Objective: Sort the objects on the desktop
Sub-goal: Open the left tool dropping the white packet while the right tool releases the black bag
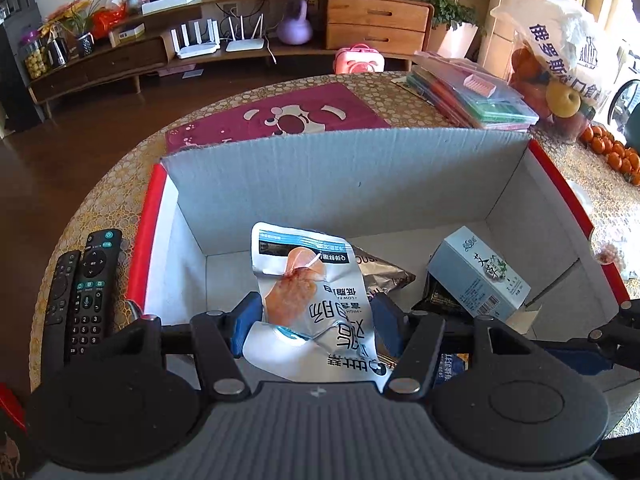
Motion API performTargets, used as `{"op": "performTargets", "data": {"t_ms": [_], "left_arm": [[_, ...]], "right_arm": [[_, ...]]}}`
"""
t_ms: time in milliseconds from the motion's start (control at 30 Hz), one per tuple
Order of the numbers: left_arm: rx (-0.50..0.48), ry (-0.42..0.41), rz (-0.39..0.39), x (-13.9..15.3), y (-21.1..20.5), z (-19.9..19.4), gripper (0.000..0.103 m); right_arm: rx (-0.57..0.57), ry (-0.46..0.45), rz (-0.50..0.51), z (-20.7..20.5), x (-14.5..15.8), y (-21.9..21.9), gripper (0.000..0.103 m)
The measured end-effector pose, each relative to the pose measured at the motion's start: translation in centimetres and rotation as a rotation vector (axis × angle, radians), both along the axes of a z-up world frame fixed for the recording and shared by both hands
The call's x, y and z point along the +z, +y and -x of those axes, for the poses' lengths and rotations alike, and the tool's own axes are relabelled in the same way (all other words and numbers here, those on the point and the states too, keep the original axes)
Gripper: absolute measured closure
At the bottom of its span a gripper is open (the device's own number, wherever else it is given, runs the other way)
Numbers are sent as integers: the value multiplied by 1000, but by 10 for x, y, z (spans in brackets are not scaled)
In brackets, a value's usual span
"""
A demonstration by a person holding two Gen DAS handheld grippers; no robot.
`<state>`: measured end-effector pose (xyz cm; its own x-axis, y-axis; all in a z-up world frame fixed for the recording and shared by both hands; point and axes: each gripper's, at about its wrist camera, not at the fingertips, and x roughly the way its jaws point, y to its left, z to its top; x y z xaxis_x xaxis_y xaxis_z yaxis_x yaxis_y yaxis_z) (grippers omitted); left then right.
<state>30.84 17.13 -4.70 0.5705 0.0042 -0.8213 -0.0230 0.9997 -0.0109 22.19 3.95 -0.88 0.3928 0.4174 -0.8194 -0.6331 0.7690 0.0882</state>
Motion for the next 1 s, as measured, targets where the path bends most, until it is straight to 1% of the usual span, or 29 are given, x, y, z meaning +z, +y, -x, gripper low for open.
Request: {"op": "performTargets", "data": {"t_ms": [133, 233, 333, 400, 600, 767, 933, 1000], "left_arm": [[23, 8, 26, -3, 3, -3, 43], [34, 48, 54, -8, 7, -6, 44], [64, 65, 103, -11, 16, -6, 45], [71, 68, 117, -11, 19, -5, 45], [68, 71, 95, -11, 16, -6, 45], [74, 75, 93, -10, 15, -6, 44], [74, 60, 74, -8, 12, -4, 40], [75, 55, 68, -8, 10, -2, 39]], "right_arm": [[0, -6, -11, 0, 2, -6, 66], [-7, -5, -22, 0, 4, -9, 64], [-15, 0, -33, 0, 5, -13, 64], [-17, 0, -43, 2, 6, -15, 64], [-13, -3, -54, 8, 9, -17, 62], [-14, -9, -65, 11, 12, -19, 60], [-20, -17, -88, 13, 19, -24, 53], [-21, -23, -95, 15, 22, -27, 52]]}}
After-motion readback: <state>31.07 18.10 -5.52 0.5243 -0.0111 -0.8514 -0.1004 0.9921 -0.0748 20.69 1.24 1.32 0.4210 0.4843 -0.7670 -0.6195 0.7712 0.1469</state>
